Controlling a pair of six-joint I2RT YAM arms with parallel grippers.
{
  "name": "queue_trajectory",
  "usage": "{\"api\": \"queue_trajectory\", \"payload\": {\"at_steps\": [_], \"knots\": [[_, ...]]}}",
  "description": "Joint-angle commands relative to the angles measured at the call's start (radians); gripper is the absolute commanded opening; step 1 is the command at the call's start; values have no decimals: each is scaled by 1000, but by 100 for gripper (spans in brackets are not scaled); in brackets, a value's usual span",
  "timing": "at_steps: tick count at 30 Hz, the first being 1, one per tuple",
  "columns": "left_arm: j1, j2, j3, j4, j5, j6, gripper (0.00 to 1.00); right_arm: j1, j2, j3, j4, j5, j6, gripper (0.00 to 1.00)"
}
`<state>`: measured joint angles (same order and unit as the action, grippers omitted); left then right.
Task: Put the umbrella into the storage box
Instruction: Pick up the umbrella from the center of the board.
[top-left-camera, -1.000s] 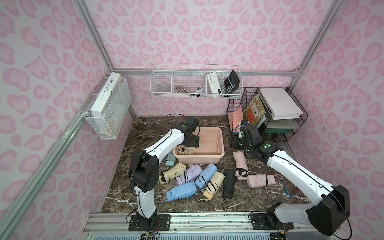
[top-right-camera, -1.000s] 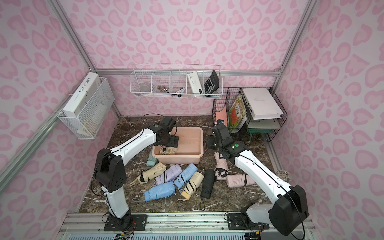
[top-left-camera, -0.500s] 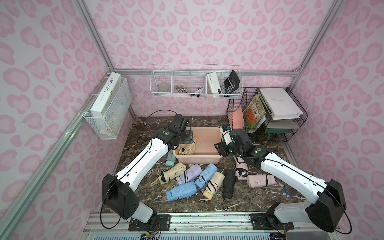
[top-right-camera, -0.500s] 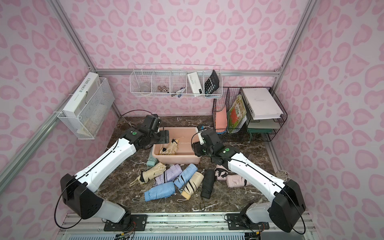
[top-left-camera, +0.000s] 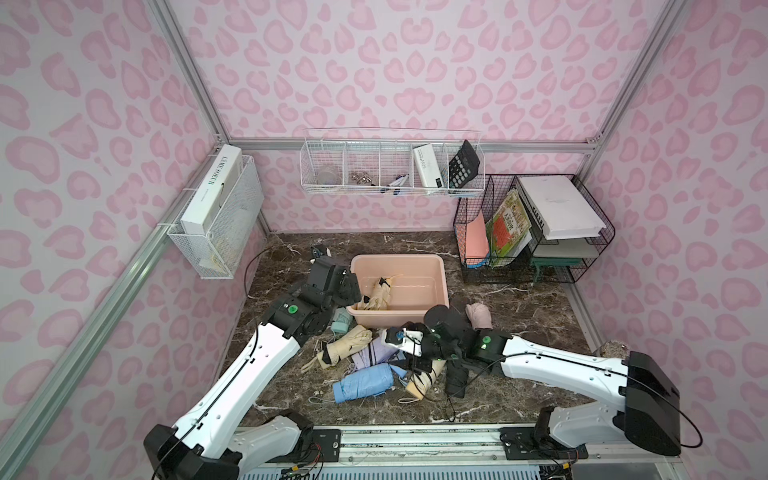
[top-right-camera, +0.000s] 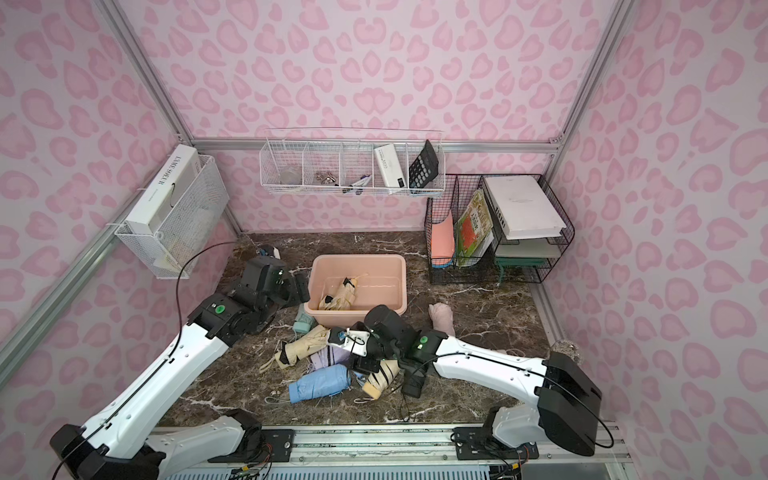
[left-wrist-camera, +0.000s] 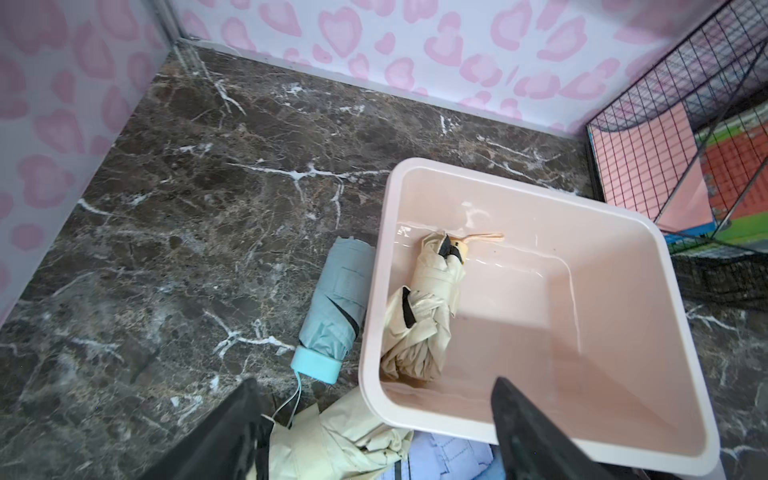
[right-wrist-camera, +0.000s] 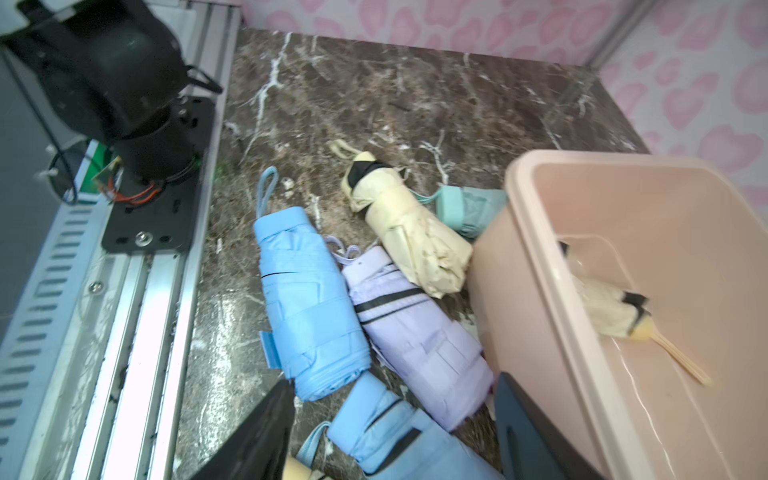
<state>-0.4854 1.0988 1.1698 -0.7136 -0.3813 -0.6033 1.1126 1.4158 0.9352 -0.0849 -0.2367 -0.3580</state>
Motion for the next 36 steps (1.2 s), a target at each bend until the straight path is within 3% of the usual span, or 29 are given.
{"api": "queue_trajectory", "payload": {"at_steps": [1,10,22,36], "knots": [[5,-53,-18,-51,-76,-72,87,46,88,48,-10,-54,-164,70],[8,-194,-66,-161,-137,-140,87,113,312,171,-114,-42,-248,73],[8,-245,-84,-211,-146,-198,87,126,447,247,-129,-16,-226,77],[8,-267,-90,-240,-149,-230,87,135,551,330,-204,-6,-241,74]]}}
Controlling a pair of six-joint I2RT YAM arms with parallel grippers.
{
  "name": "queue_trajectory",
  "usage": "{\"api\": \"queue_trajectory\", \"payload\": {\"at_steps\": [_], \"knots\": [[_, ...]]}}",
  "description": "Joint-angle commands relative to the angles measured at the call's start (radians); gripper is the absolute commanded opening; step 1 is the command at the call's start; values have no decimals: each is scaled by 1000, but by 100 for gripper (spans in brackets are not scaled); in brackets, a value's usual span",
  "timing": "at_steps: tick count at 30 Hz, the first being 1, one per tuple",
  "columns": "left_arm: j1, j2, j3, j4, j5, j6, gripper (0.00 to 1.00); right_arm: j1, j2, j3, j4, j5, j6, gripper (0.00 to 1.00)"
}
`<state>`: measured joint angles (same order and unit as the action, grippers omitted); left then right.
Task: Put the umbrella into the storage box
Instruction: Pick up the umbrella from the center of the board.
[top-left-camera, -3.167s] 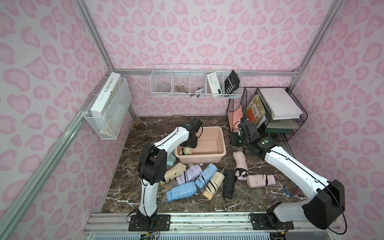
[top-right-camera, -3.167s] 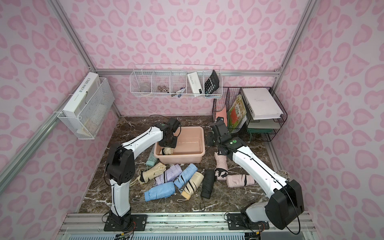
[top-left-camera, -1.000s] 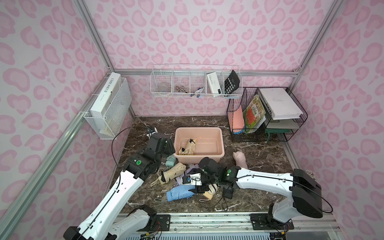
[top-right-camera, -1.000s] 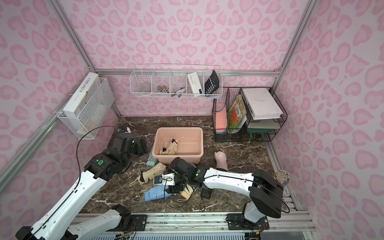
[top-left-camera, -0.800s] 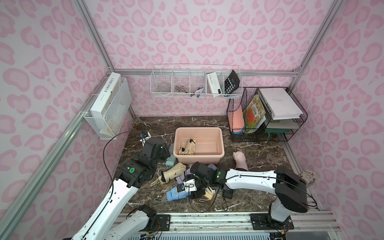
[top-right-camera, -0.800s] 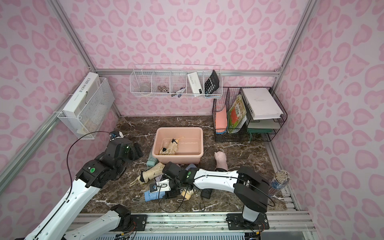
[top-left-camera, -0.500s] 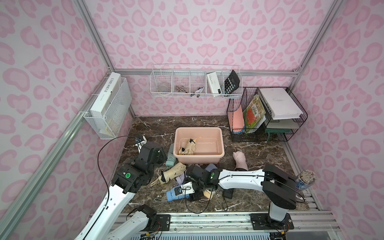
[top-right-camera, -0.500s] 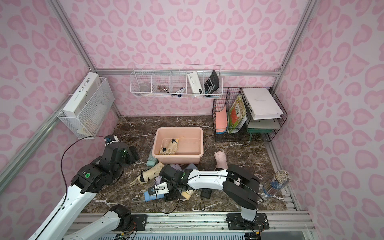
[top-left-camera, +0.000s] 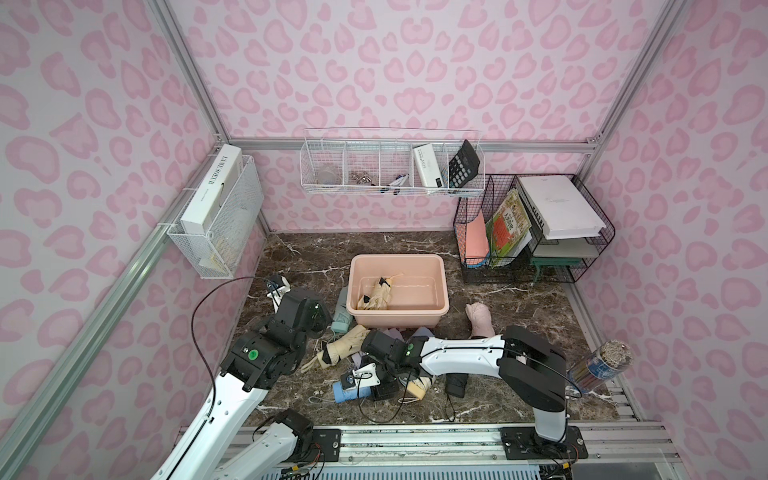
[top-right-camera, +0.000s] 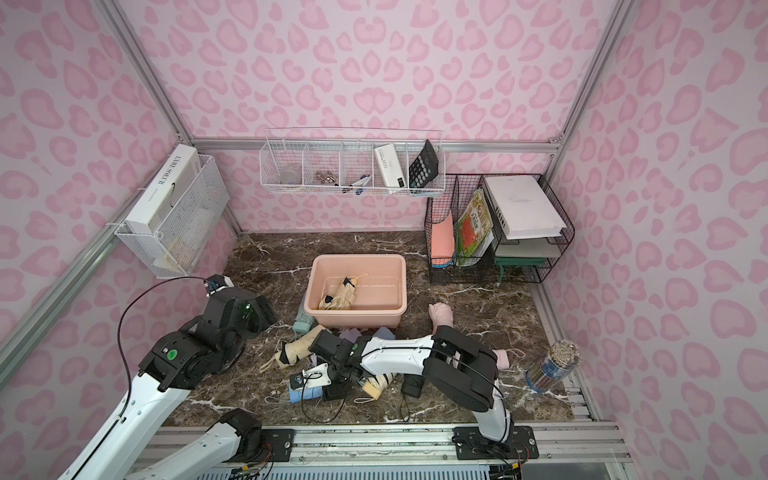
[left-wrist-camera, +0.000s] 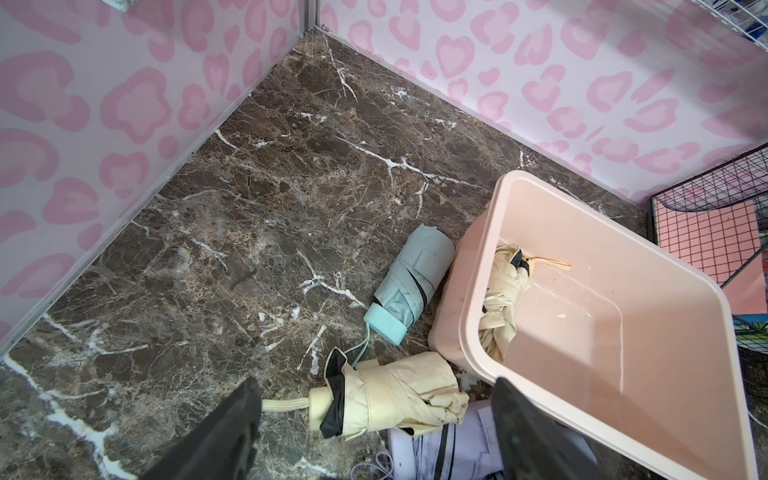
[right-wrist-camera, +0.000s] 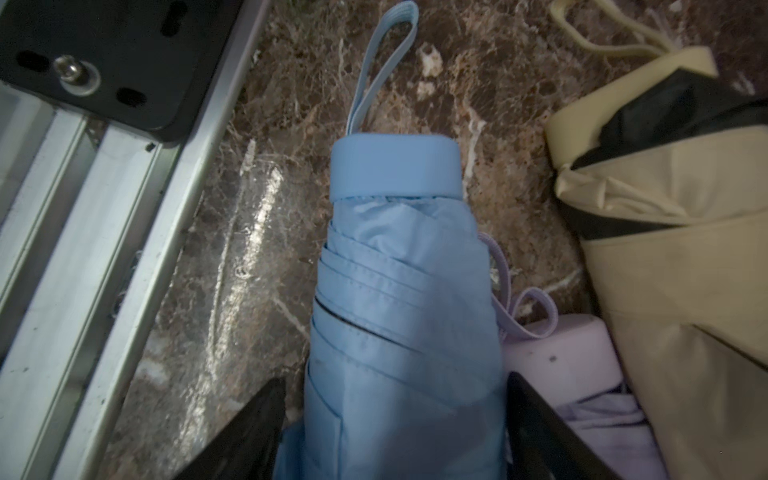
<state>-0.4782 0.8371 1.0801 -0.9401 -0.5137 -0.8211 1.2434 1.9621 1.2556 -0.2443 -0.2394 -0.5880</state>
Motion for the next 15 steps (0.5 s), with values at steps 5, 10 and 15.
{"api": "queue_trajectory", "payload": {"at_steps": [5,10,15], "knots": [[0,-11,-2,-14,-17,-16,87,13,6,11,-77,-23,-18,72],[1,-11,-2,-14,-16,-15,87,18,29,38,-104,-20,-17,71],[1,-12,0,-14,-15,-12,87,23,75,83,-139,9,-15,73]]}}
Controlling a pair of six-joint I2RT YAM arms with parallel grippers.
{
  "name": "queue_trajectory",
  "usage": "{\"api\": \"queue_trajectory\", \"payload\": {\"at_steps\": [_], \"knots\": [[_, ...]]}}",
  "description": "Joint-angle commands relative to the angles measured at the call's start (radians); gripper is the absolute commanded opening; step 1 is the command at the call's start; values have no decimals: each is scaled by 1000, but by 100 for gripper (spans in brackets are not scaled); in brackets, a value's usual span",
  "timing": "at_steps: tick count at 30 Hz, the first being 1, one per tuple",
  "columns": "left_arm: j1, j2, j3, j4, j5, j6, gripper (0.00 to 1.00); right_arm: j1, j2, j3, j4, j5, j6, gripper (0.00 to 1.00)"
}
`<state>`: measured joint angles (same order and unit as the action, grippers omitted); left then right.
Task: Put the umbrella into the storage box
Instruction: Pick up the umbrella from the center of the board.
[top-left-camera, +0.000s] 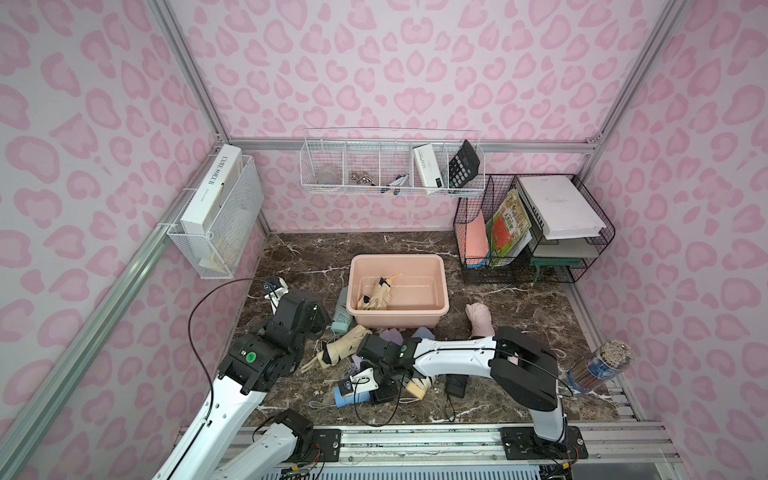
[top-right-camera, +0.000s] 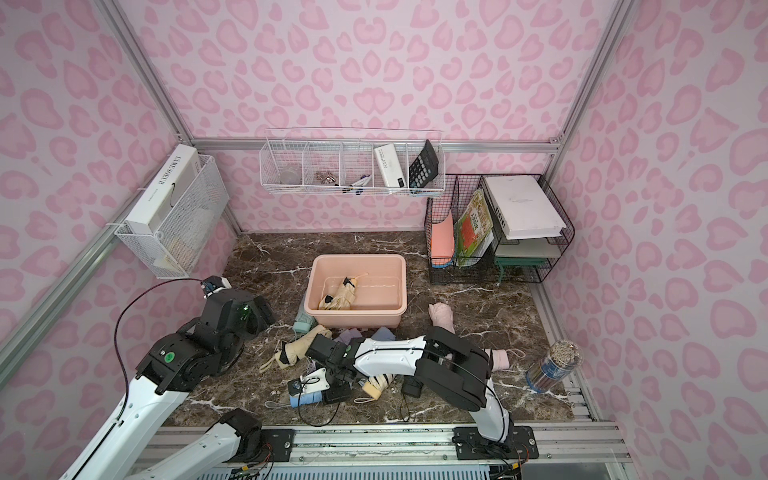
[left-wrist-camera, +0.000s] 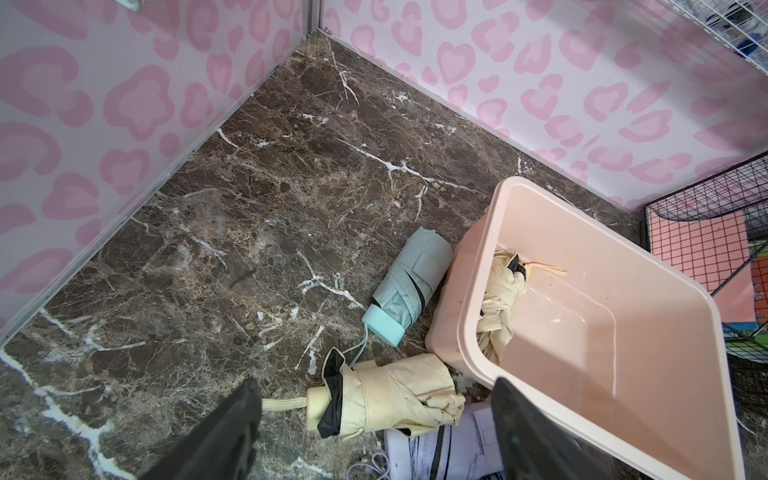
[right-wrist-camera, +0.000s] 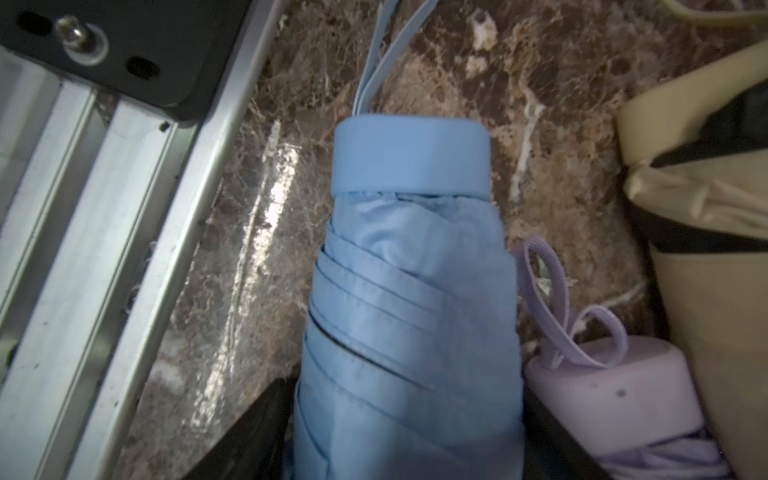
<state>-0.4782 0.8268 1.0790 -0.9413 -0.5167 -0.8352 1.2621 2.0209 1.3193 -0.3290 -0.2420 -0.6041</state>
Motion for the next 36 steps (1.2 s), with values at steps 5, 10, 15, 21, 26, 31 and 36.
{"api": "queue_trajectory", "payload": {"at_steps": [5,10,15,21,26,31,36], "knots": [[2,-10,1,-14,-15,1,87,9,46,34,-77,24,3,70],[1,-18,1,-16,-20,2,87,13,61,69,-109,26,4,60],[0,-22,-1,-15,-20,-3,87,14,60,64,-129,30,7,49],[1,-30,-6,-15,-30,-4,87,14,46,59,-128,30,18,38],[1,-40,-10,-15,-35,-8,87,14,14,51,-94,23,34,32],[1,-49,-17,-14,-37,-17,87,11,-18,-1,-52,13,59,28],[1,-52,-16,-14,-39,-17,87,-1,-80,-49,10,-7,94,26]]}}
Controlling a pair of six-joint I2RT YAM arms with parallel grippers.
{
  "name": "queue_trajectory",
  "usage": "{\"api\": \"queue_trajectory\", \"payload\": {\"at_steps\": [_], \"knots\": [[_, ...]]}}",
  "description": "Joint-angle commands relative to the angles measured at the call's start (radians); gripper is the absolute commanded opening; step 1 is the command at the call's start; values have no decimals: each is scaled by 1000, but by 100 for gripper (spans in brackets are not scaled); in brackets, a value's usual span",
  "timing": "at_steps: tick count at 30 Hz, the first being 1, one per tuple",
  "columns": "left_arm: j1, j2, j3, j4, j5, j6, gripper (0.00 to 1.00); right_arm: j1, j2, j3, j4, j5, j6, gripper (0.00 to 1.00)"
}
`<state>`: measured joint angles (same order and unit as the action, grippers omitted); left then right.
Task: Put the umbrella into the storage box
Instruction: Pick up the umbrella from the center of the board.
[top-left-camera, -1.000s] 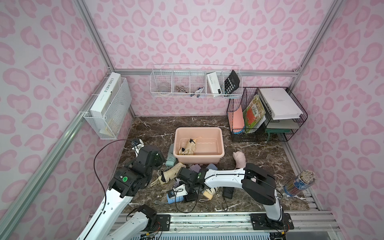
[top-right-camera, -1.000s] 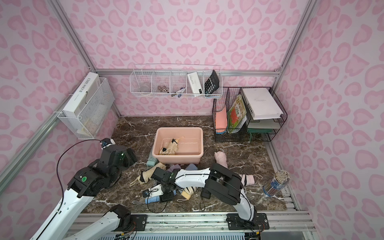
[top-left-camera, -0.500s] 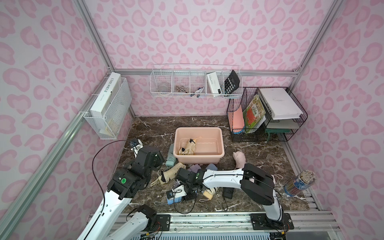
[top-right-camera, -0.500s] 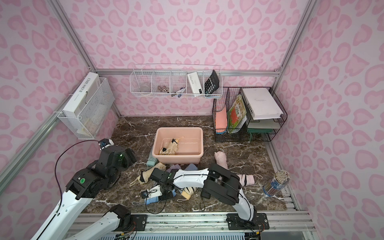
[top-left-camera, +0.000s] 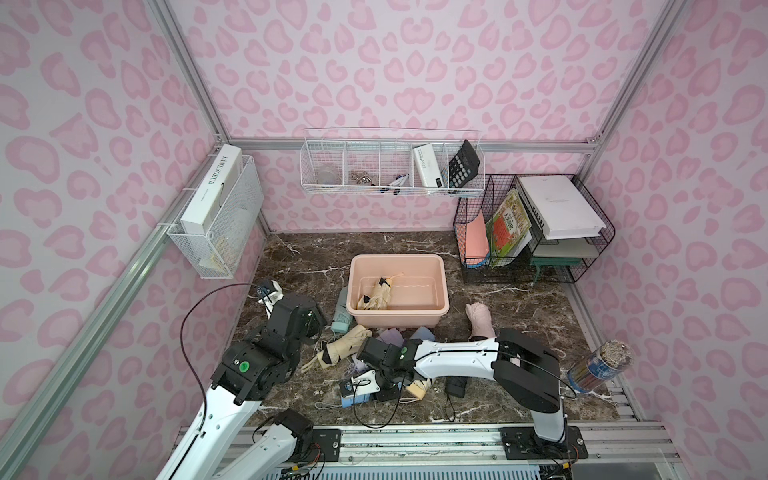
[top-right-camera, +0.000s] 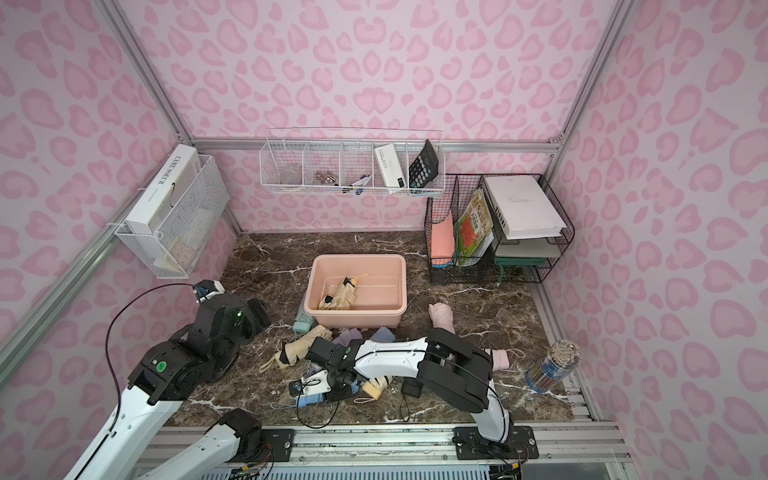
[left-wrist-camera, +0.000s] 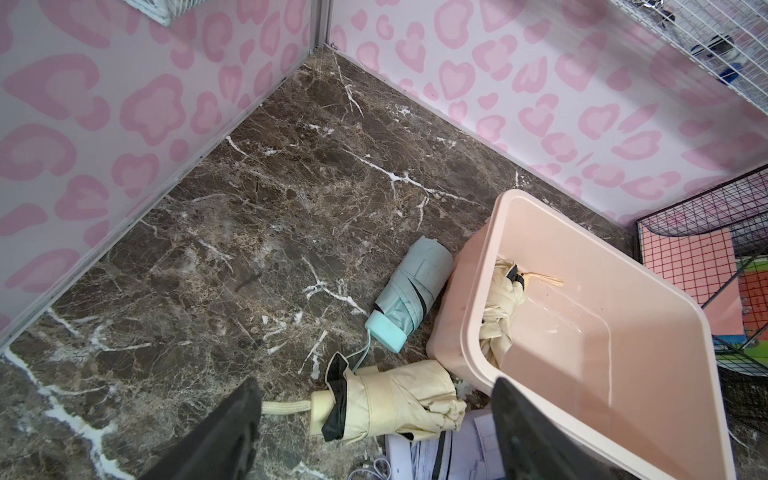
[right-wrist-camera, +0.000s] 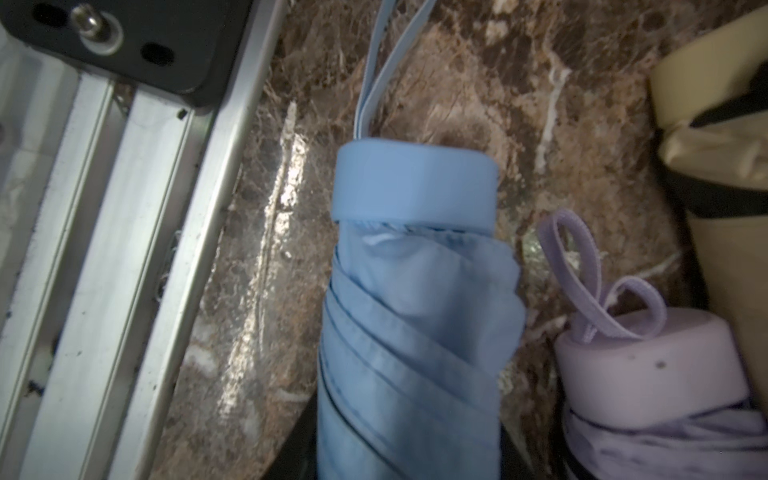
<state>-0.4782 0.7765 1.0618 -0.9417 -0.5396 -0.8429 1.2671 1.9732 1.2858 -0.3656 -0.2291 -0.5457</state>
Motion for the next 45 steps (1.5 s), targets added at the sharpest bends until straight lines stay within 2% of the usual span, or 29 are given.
{"api": "queue_trajectory", "payload": {"at_steps": [1,11,18,21,28,33,38,45], "knots": [[1,-2,1,-14,-16,-9,87,-10,-50,-27,60,-25,47,25],[0,14,22,24,-10,49,87,-62,-266,-165,262,-86,194,22],[5,90,73,72,21,135,87,-113,-449,-286,414,-95,358,20],[18,150,93,105,84,182,88,-142,-530,-343,494,-80,459,19],[71,306,123,192,294,270,89,-210,-690,-470,709,79,790,18],[106,403,139,234,404,349,85,-269,-697,-410,650,202,983,17],[133,495,156,251,482,440,79,-346,-635,-309,549,240,1179,15],[146,594,177,221,494,479,72,-405,-520,-197,467,248,1327,15]]}}
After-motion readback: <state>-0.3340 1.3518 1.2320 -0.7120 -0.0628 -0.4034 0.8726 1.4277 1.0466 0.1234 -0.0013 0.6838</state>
